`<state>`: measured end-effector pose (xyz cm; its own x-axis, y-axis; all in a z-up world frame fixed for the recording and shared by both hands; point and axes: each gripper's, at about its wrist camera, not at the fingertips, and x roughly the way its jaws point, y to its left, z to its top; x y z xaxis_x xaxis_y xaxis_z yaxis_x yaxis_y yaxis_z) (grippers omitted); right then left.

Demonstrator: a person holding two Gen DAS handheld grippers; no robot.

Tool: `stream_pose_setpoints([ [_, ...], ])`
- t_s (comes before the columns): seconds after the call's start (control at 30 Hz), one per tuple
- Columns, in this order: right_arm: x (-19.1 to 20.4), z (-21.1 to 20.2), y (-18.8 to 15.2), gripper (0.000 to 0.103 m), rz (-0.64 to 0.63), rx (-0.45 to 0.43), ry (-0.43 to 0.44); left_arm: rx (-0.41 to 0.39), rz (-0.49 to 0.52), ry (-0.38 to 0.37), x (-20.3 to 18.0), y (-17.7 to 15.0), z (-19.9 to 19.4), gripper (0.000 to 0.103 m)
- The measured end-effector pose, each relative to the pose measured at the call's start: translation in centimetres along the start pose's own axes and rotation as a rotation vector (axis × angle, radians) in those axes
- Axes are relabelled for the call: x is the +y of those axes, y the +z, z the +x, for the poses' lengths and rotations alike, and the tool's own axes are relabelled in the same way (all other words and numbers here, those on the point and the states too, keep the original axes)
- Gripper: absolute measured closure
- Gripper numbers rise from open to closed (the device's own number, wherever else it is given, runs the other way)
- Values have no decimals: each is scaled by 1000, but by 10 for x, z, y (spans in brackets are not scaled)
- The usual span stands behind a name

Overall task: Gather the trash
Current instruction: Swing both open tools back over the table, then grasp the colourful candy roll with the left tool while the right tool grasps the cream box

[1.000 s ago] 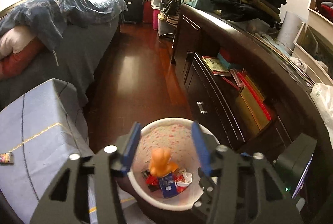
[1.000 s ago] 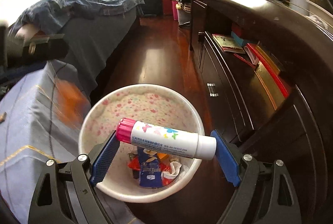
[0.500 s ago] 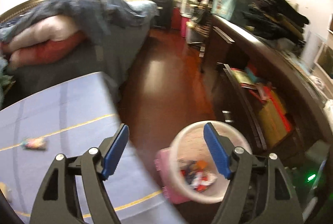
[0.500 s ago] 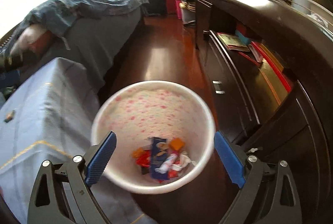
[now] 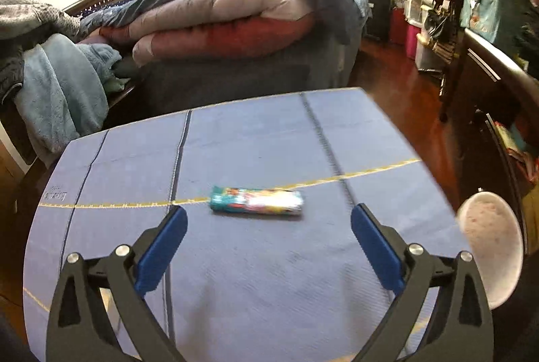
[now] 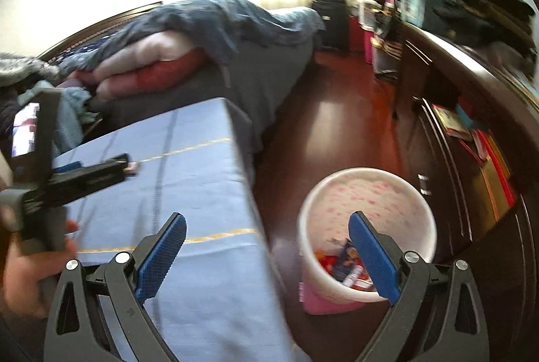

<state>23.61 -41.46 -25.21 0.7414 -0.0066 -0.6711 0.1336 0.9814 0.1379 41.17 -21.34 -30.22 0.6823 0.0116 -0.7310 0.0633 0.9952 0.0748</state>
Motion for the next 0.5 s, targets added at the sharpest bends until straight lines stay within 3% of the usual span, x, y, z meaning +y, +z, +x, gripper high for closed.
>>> stream_pose_setpoints([
  [0.27, 36, -2, 7, 7, -44, -3, 44, 60, 10, -111, 11, 12, 49, 4],
  [0.33, 41, -1, 9, 7, -48, 0, 53, 39, 9, -121, 14, 15, 50, 4],
  [0.5, 57, 1, 11, 7, -69, 8, 68, 101, -11, -136, 21, 17, 66, 6],
])
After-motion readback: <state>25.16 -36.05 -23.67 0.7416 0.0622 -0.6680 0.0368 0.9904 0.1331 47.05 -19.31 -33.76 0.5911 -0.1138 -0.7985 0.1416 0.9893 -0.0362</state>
